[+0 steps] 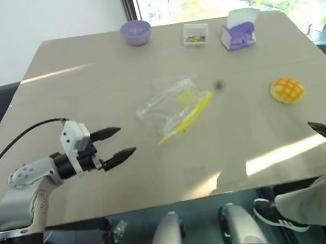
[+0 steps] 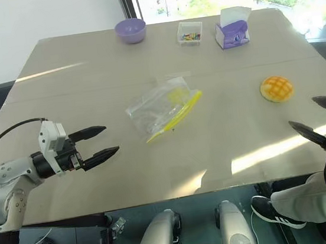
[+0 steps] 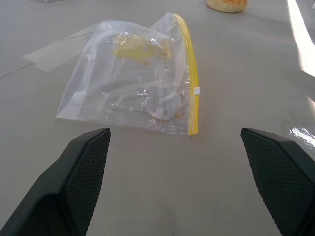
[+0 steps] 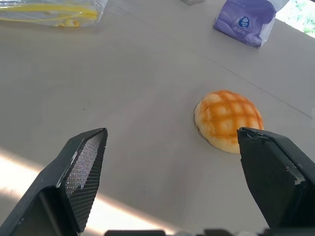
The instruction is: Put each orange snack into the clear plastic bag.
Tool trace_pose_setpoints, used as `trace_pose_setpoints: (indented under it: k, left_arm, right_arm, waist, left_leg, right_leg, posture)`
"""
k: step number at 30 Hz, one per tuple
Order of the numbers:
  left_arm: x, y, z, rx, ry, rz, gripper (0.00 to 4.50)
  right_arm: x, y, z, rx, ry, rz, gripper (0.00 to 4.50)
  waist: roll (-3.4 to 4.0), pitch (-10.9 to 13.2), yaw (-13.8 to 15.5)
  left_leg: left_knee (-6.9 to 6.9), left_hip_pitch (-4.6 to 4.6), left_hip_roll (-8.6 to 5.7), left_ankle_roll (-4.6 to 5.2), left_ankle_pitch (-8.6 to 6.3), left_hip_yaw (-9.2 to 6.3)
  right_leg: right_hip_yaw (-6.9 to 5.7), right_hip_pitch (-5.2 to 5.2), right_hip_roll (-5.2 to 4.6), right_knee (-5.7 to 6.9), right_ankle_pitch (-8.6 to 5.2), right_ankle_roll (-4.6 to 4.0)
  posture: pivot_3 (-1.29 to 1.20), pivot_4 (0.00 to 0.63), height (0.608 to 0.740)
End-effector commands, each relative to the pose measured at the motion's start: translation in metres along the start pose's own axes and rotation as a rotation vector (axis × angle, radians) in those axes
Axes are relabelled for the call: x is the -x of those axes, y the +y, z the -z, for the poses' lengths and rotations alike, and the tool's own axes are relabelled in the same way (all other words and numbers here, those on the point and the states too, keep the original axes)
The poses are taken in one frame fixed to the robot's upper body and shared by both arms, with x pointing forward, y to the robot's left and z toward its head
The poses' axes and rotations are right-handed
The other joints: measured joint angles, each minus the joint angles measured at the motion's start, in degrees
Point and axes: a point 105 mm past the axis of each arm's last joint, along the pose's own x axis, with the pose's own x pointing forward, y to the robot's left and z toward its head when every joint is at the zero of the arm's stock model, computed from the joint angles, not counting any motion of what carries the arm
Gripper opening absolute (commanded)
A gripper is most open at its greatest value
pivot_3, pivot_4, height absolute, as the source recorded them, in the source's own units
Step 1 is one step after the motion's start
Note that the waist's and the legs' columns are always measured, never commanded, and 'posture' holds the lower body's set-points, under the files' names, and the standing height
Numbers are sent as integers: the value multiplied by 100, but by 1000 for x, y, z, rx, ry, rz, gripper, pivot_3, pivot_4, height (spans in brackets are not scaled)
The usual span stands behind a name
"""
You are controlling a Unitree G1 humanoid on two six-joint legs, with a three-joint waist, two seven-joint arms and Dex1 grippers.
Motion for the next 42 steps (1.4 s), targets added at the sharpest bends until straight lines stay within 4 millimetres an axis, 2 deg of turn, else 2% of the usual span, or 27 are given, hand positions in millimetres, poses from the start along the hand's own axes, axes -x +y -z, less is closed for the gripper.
trace_pose_setpoints:
  k: [1,11,18,23,28,30,32,34,38,42]
  left_arm:
    - [0,2,-12,-40,-38,-4,4485]
    - [-11,4,-21,-15,-98,-9,4485]
    - [-18,5,-14,11,-75,-42,4485]
    - [-23,-3,-21,407,-119,13,4485]
    - [-23,-18,7,754,109,36,4485]
    - [-26,-15,12,820,151,12,4485]
    - [-37,-5,9,902,135,-24,4485]
    - [-47,-3,5,944,144,-22,4485]
    - [-59,3,3,1006,153,-65,4485]
    - [-67,6,11,1055,188,-125,4485]
  right_arm:
    - [4,-5,-18,52,-39,23,4500]
    - [-9,2,-26,51,-77,5,4500]
    - [-36,24,-42,65,-154,-88,4500]
    - [-62,54,-62,83,-233,-189,4500]
    - [-76,76,-77,75,-290,-243,4500]
    - [-79,80,-81,83,-295,-244,4500]
    - [-83,90,-88,75,-326,-270,4500]
    - [-84,102,-91,78,-348,-314,4500]
    - [-82,119,-85,95,-347,-381,4500]
    - [-80,121,-80,103,-340,-372,4500]
  waist:
    - [0,0,0]
    - [0,0,-5]
    - [0,0,-12]
    - [-3,1,-15]
    - [-3,1,-19]
    - [-4,1,-8]
    - [-5,1,14]
    - [-8,0,18]
    - [-11,-2,-8]
    - [-11,-2,-19]
  left_leg:
    - [0,0,0,0,0,0]
    - [1,-1,0,0,0,1]
    - [1,1,1,0,0,0]
    - [3,-1,1,1,0,-5]
    - [2,-2,0,1,-1,-10]
    - [2,-2,-1,1,-1,-10]
    - [4,-2,-5,1,0,-19]
    - [9,-4,-6,1,0,-25]
    - [9,-4,-7,0,0,-22]
    - [6,-4,-8,-1,0,-16]
  right_leg:
    - [0,0,0,0,0,0]
    - [1,0,1,0,11,17]
    - [1,0,2,2,11,17]
    - [-2,-2,1,4,12,18]
    - [-4,-4,2,6,11,19]
    - [-5,-3,2,6,12,19]
    - [-11,-1,1,8,12,19]
    - [-17,0,1,12,12,19]
    - [-11,-1,0,12,13,18]
    - [-4,-3,0,10,13,18]
  posture:
    - [0,150,740]
    - [0,150,740]
    - [0,150,740]
    - [0,150,740]
    - [0,150,740]
    - [0,150,740]
    - [0,150,740]
    - [0,150,740]
    - [0,150,740]
    - [0,150,740]
